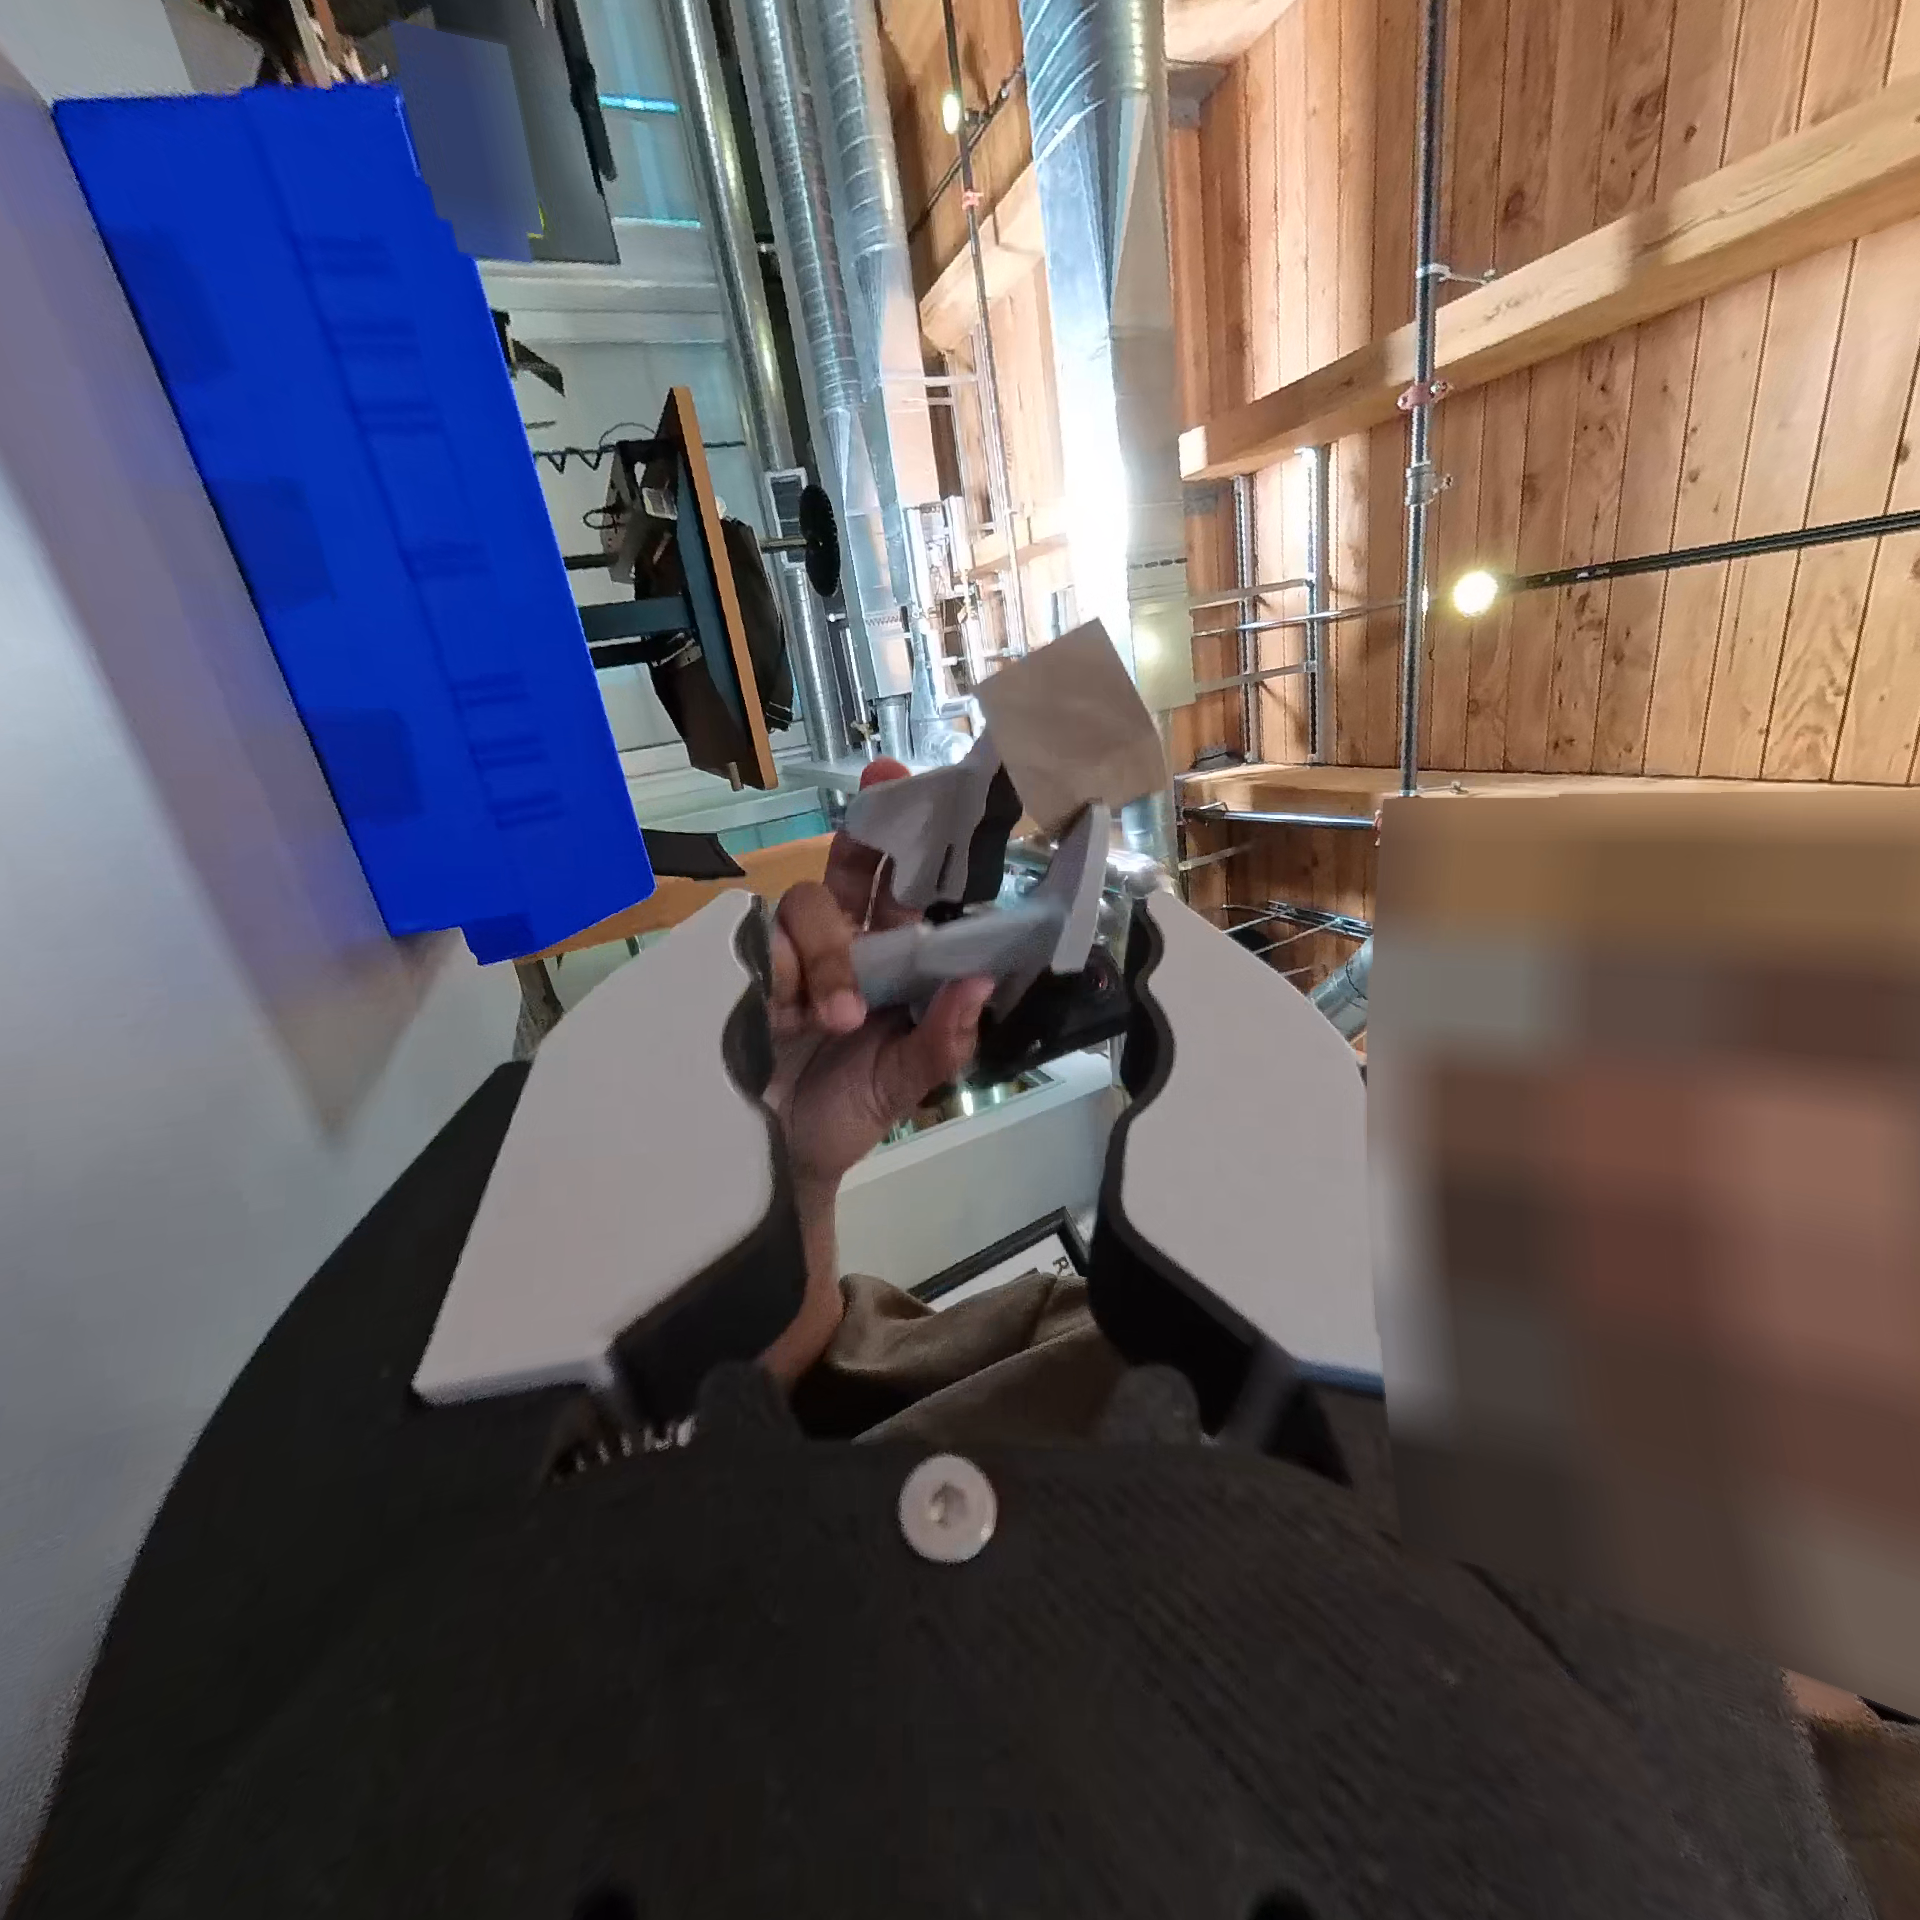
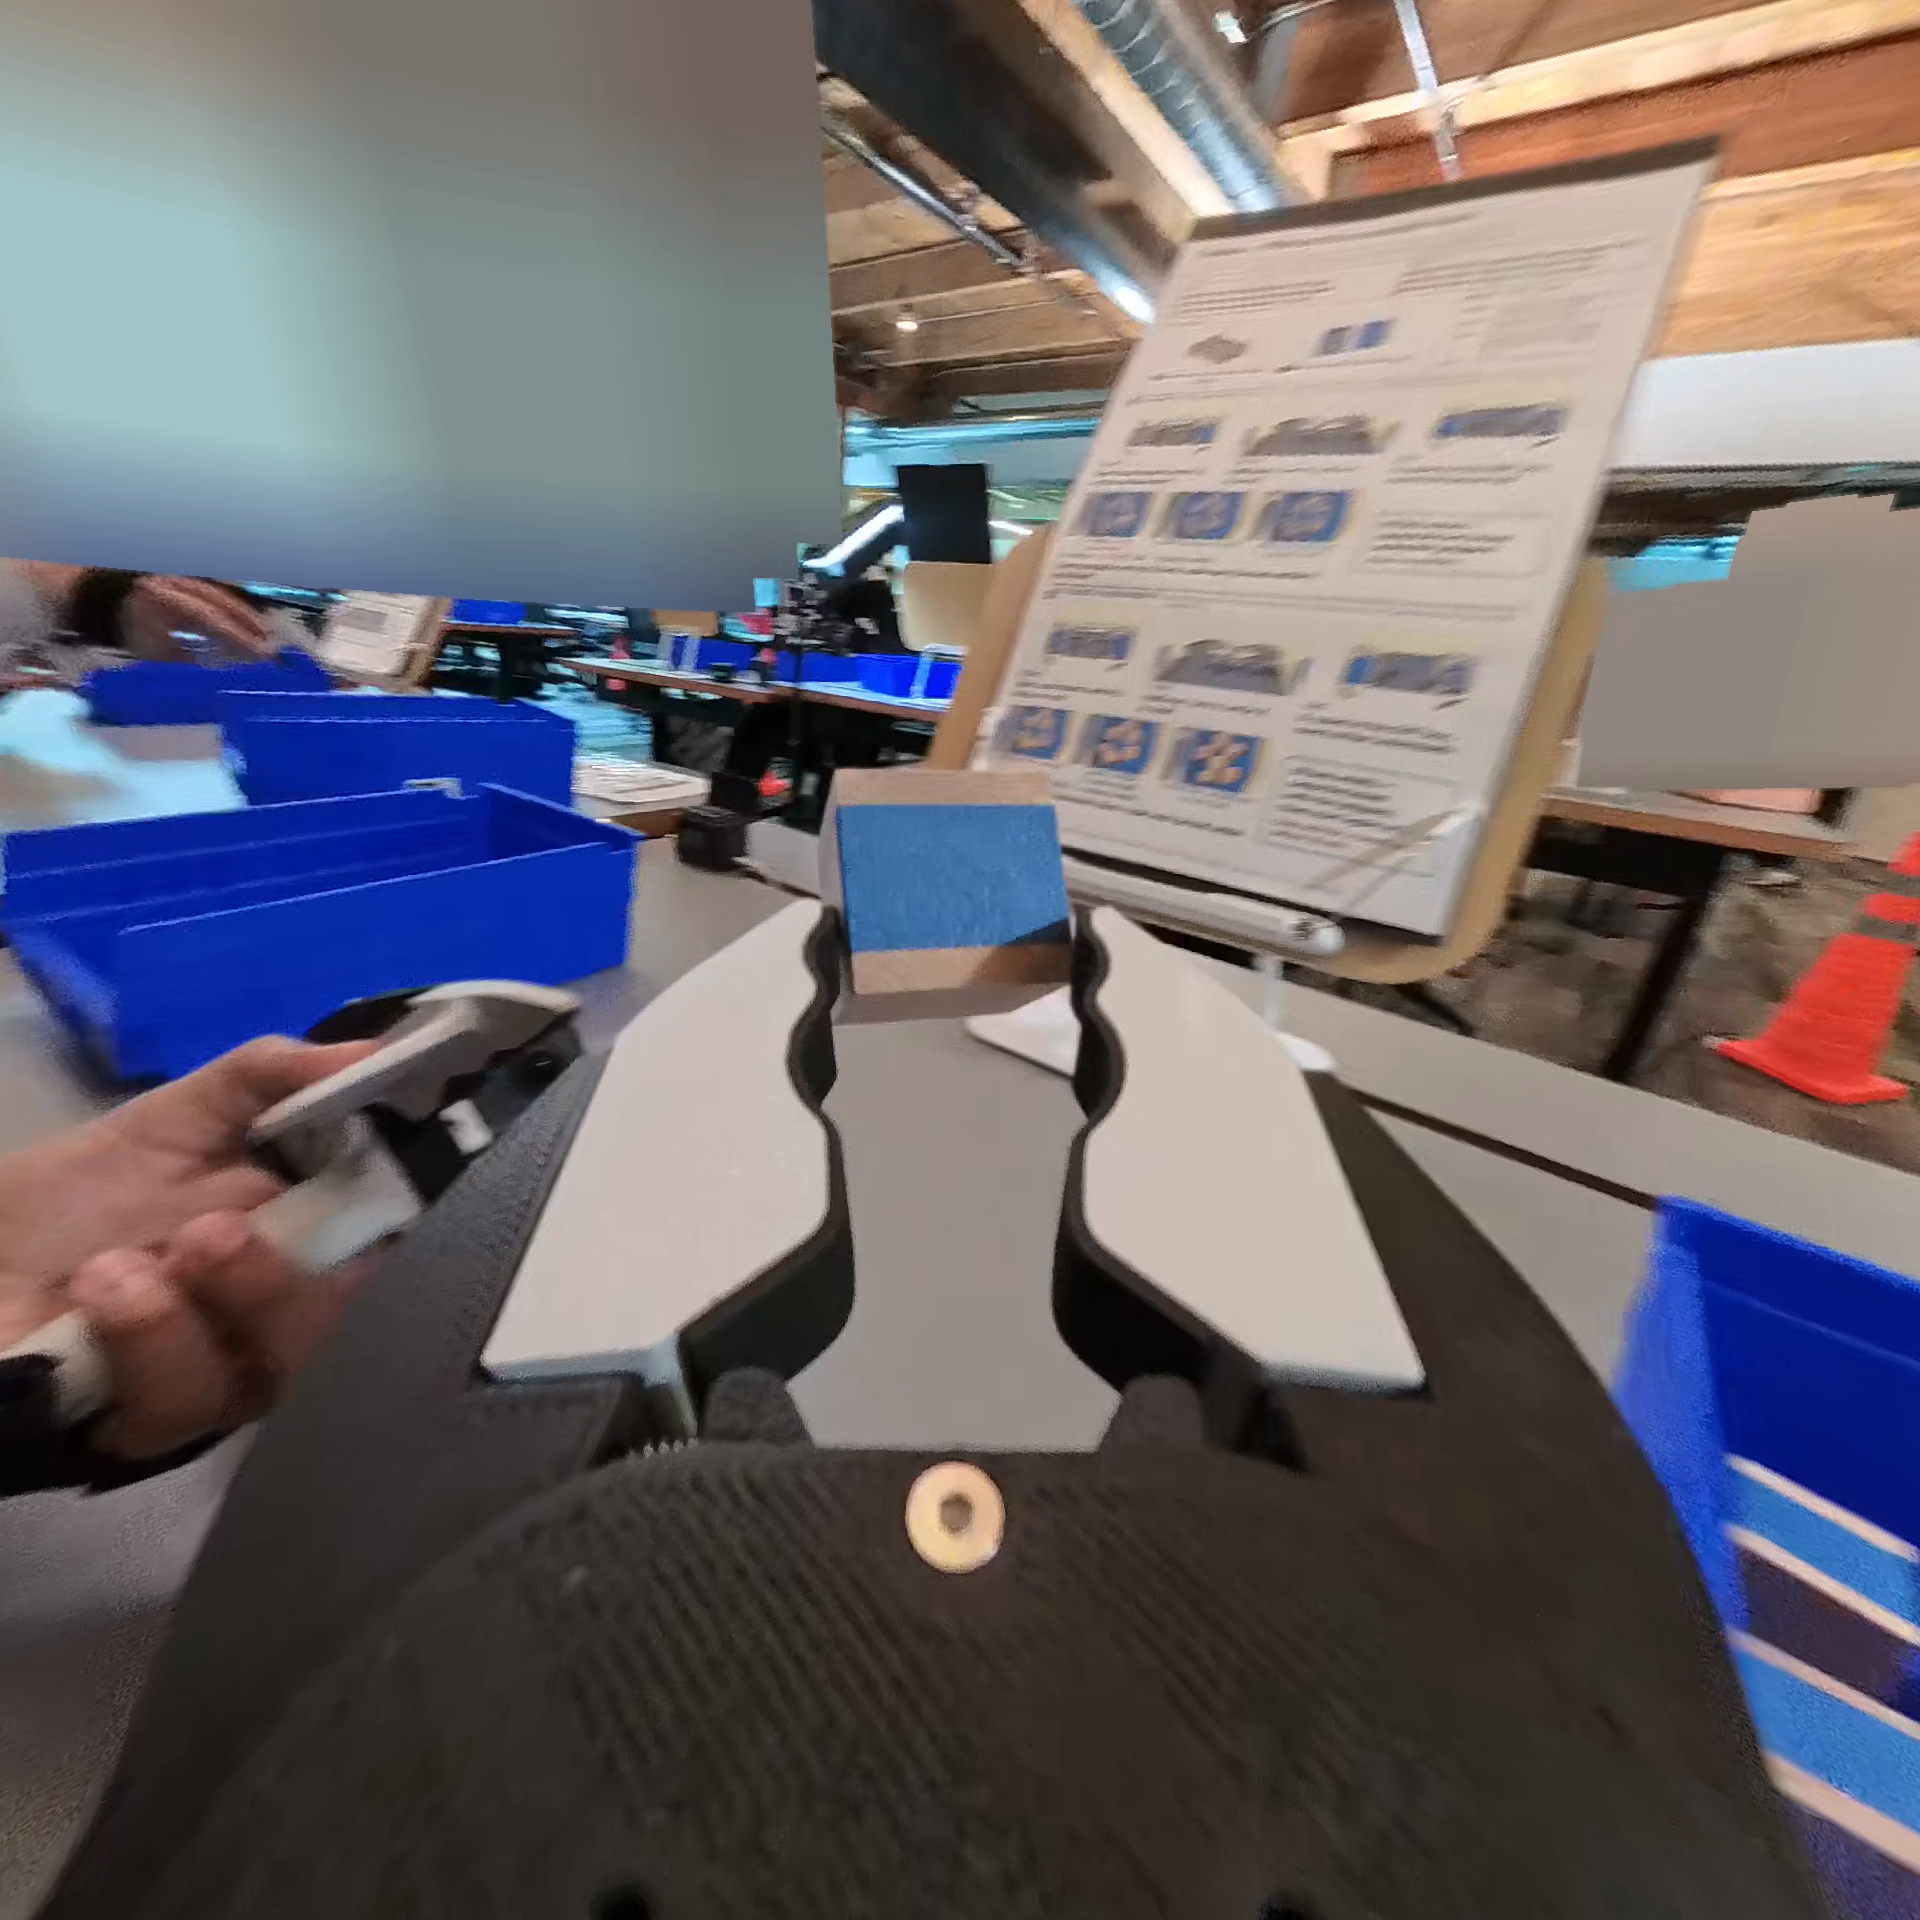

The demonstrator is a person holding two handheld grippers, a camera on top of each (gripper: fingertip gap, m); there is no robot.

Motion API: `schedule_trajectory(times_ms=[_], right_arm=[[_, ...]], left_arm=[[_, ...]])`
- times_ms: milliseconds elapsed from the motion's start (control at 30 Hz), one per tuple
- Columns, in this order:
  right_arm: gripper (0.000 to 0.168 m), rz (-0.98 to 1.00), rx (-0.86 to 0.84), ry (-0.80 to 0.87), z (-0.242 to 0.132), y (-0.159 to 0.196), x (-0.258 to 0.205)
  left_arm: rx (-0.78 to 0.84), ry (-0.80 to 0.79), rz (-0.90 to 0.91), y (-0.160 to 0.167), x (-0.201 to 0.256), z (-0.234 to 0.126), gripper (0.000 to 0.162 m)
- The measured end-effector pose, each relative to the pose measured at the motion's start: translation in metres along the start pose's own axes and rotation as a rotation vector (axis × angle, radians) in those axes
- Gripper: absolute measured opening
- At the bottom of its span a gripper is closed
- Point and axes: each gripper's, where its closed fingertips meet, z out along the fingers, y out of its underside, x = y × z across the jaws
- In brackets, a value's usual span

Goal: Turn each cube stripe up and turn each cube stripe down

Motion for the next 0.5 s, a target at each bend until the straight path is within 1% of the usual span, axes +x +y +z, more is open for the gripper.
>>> schedule_trajectory(times_ms=[67, 133, 233, 300, 333, 400, 500], right_arm=[[0.044, -0.053, -0.022, 0.093, -0.008, -0.007, 0.03], [0.044, -0.096, -0.136, 0.223, -0.019, -0.001, 0.071], [0.044, -0.124, -0.25, 0.413, -0.052, 0.001, 0.135], [0.044, -0.153, -0.357, 0.528, -0.081, 0.009, 0.176], [0.044, -0.155, -0.424, 0.582, -0.096, 0.017, 0.194], [0.044, -0.085, -0.588, 0.63, -0.123, 0.046, 0.217], [0.045, 0.059, -0.763, 0.628, -0.145, 0.091, 0.229]], left_arm=[[-0.022, 0.002, -0.022, 0.004, -0.003, 0.004, 0.066], [-0.029, -0.012, -0.027, 0.005, -0.007, 0.009, 0.064], [-0.052, -0.048, -0.011, 0.009, -0.016, 0.017, 0.062], [-0.081, -0.039, -0.04, 0.014, -0.018, 0.021, 0.063], [-0.089, -0.035, -0.053, 0.015, -0.019, 0.023, 0.063], [-0.098, -0.035, -0.071, 0.016, -0.022, 0.025, 0.063], [-0.096, -0.04, -0.06, 0.015, -0.022, 0.025, 0.063]])
